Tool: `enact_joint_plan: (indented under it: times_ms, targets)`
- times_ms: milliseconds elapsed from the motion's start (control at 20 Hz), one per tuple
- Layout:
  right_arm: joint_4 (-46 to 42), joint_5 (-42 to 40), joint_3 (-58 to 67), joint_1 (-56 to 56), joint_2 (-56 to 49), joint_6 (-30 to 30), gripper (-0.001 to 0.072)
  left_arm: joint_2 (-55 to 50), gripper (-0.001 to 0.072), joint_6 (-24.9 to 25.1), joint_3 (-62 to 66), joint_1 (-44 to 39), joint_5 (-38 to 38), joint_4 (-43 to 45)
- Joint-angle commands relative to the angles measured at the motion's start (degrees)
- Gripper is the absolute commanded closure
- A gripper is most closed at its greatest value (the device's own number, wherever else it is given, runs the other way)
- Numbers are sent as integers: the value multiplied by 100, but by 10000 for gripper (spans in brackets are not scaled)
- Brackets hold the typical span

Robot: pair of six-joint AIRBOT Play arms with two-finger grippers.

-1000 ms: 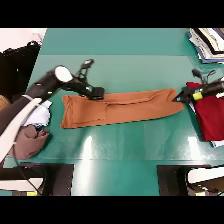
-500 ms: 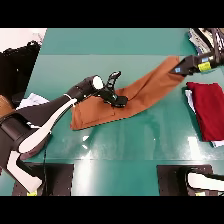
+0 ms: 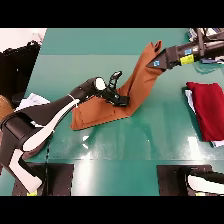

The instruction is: Fold the shirts.

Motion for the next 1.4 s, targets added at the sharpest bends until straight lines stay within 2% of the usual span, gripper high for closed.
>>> enact_joint_plan:
  times_ms: [0,250,400,450,550,600,700,750,900,1000,1150,1350]
  targets:
    - [57,-286,13,396,4,-96,701,127,682,-4,192,358,-452,111]
    - [70,-850,13,1377,-289,-337,700,1423,682,2,219,1764,-787,997]
    - [225,-1587,15,2446,-909,-1001,690,2304,681,4,219,2712,-1025,1585]
    - [446,-1873,17,2767,-1150,-1268,598,2551,681,26,219,2975,-1088,1711]
    - [826,-2186,188,3270,-1663,-1554,250,2909,681,44,219,3394,-1165,1786]
    - [815,-2048,461,3410,-1915,-1552,156,3032,681,44,219,3536,-1169,1786]
    - [750,-1506,1029,3414,-2229,-1427,169,3176,681,44,219,3713,-1189,1786]
    - [584,-1241,1204,3320,-2269,-1211,216,3204,681,50,219,3711,-1220,1805]
    - [-584,-352,1377,2787,-2269,-553,216,3195,681,48,216,3694,-1405,1764]
    - [-962,81,1198,2293,-2269,-343,216,3195,681,50,216,3694,-1534,1768]
    - [-1012,197,549,1432,-2269,-7,216,3195,680,109,205,3694,-1740,1766]
    - [-1001,-258,-476,431,-2269,396,217,3193,681,221,205,3694,-1834,1766]
